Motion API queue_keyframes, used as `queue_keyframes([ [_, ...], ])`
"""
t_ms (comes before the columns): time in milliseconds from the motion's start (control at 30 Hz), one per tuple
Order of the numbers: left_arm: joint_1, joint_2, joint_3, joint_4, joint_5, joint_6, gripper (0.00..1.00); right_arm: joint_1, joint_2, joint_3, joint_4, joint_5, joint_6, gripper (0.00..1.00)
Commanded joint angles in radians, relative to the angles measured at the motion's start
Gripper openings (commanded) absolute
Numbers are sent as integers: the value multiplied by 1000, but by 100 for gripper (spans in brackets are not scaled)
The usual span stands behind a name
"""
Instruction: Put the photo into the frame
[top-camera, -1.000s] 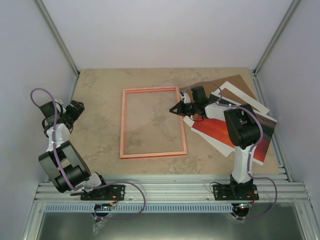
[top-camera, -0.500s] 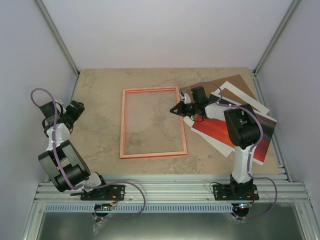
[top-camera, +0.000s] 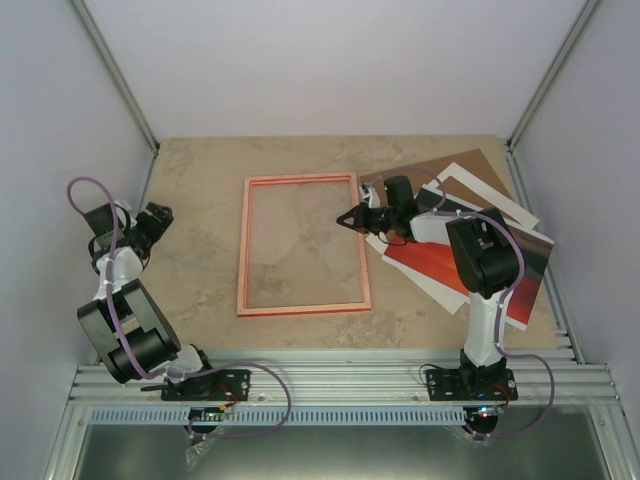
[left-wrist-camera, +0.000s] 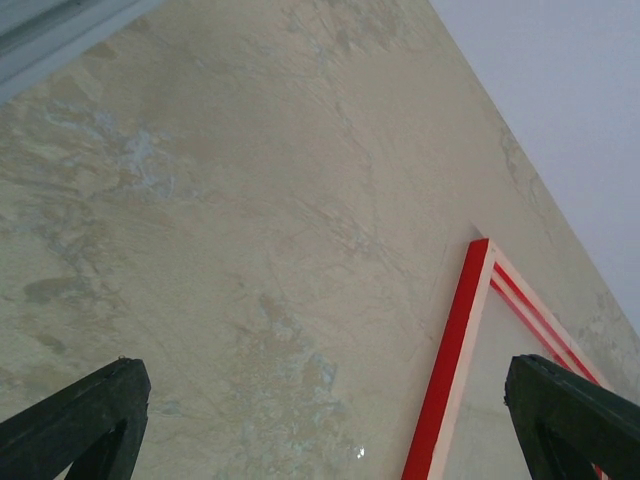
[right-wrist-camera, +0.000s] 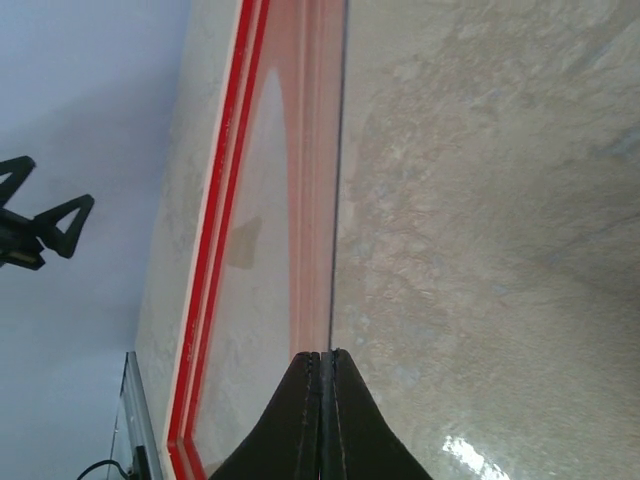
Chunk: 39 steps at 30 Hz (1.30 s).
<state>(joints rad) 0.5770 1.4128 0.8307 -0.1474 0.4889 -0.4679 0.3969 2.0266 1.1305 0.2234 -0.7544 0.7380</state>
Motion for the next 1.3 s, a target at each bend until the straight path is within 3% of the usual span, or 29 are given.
queue_keyframes([
  [0,-26,-7,-20,21,1,16,99,9,5,-13,130,-47,53,0],
  [233,-35,-5,-18,19,-1,19,99,17,21,25,23,-6,8,7],
  [333,-37,-4,-18,20,-1,20,99,21,20,40,-13,16,-5,22],
  [733,-41,-3,-13,20,-3,20,99,33,2,109,-151,87,-71,59],
  [1267,-41,-3,-14,25,-3,20,99,33,-13,129,-232,130,-143,59],
])
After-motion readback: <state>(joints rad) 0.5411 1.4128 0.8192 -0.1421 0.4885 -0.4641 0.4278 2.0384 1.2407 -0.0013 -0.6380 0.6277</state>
